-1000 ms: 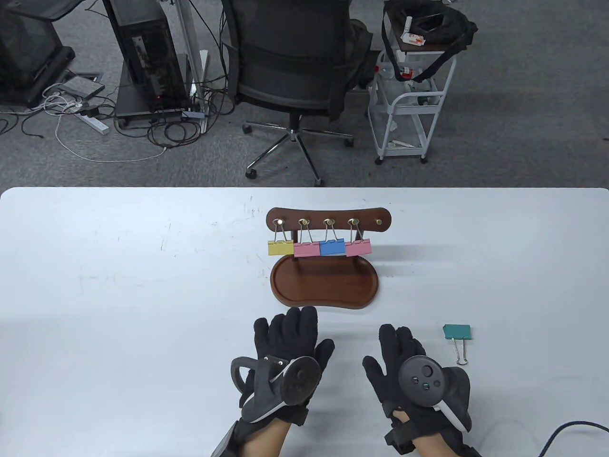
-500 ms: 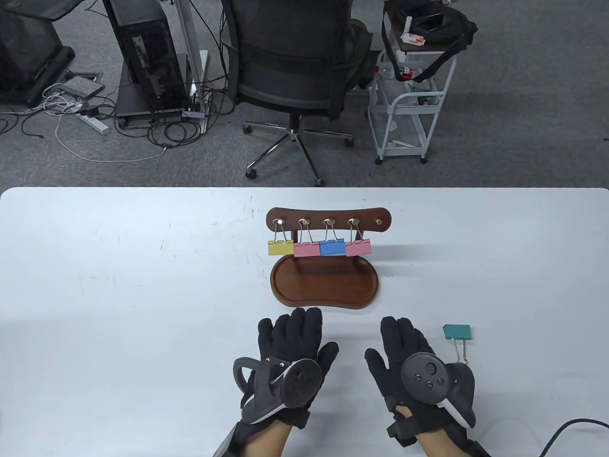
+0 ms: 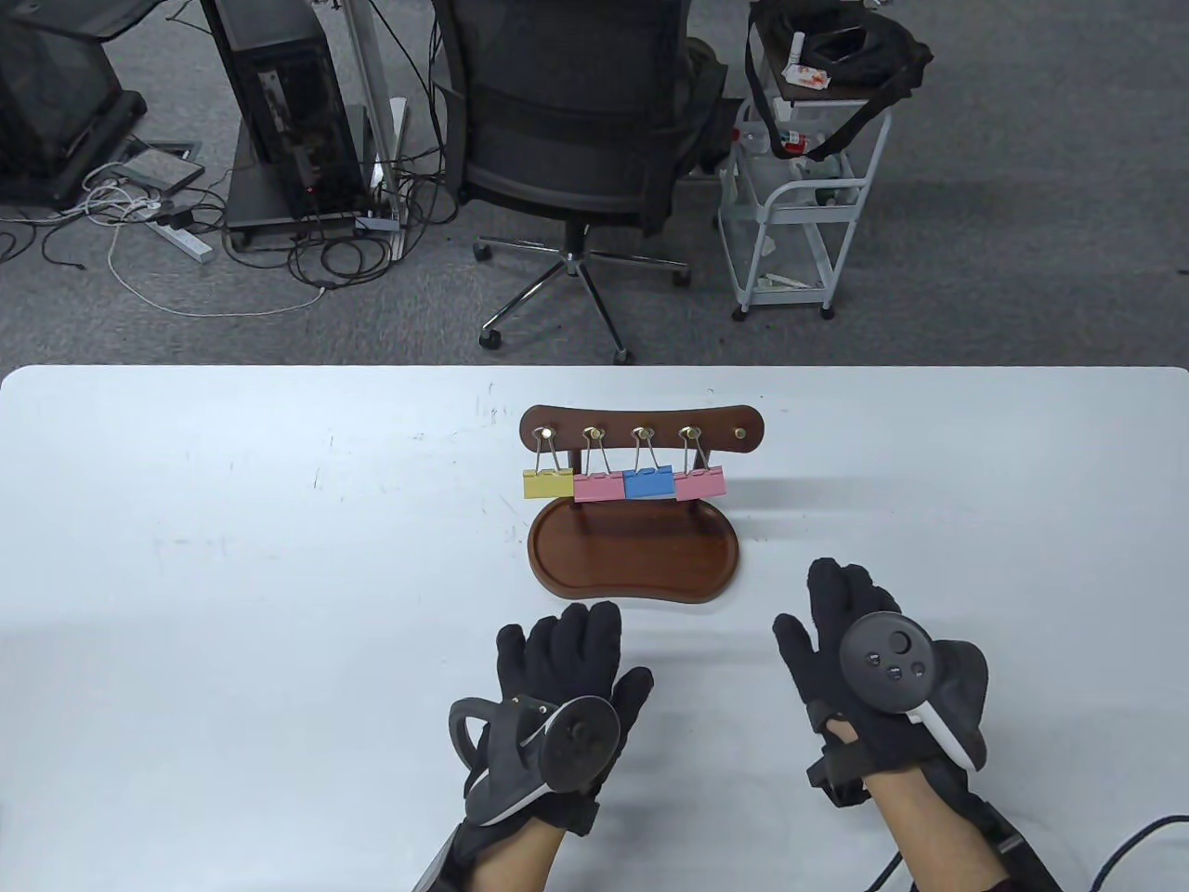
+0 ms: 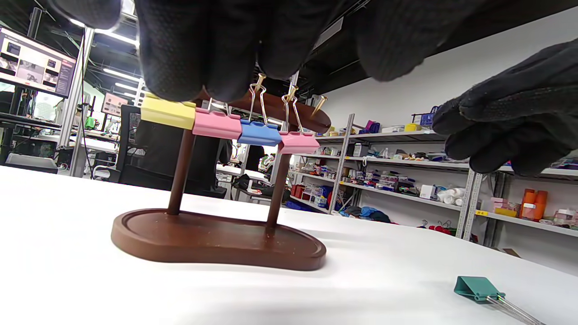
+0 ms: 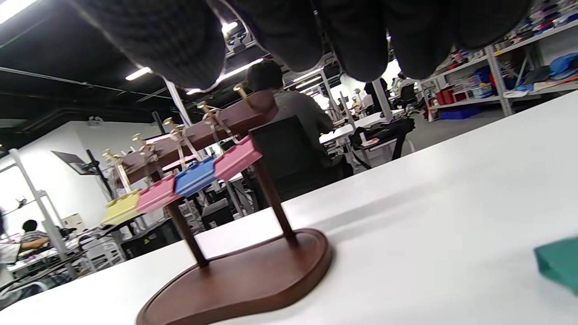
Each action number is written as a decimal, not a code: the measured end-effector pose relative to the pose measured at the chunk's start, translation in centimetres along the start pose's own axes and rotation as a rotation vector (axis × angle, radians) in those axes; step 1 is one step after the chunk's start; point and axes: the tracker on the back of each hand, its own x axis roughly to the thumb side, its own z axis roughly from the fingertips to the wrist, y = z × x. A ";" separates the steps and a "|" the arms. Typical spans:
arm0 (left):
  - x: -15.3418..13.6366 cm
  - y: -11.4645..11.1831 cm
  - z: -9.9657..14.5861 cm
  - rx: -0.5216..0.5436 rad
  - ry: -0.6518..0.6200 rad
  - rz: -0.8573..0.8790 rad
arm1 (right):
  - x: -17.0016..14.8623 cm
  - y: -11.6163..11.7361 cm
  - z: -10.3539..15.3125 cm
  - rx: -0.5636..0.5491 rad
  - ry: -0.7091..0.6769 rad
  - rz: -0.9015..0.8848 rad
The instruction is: Hook binder clip onto key rack
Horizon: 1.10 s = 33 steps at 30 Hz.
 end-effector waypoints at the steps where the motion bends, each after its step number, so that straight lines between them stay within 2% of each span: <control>1: 0.0 0.0 0.0 -0.001 0.001 0.002 | -0.3 -0.3 -0.4 -0.005 0.011 0.001; 9: -0.4 0.0 0.1 -0.006 0.018 0.012 | -3.7 -2.3 -3.0 -0.015 0.148 -0.003; 12: -0.5 0.1 0.0 -0.005 0.024 0.017 | -5.5 -2.1 -3.7 0.004 0.218 0.012; 21: -0.7 0.1 0.1 -0.001 0.028 0.026 | -10.2 2.3 -4.1 0.111 0.362 0.146; 25: -0.8 0.1 0.2 -0.003 0.029 0.031 | -10.7 4.1 -3.7 0.124 0.370 0.219; 33: -0.8 0.1 0.2 -0.014 0.032 0.040 | -11.3 6.2 -3.5 0.149 0.405 0.280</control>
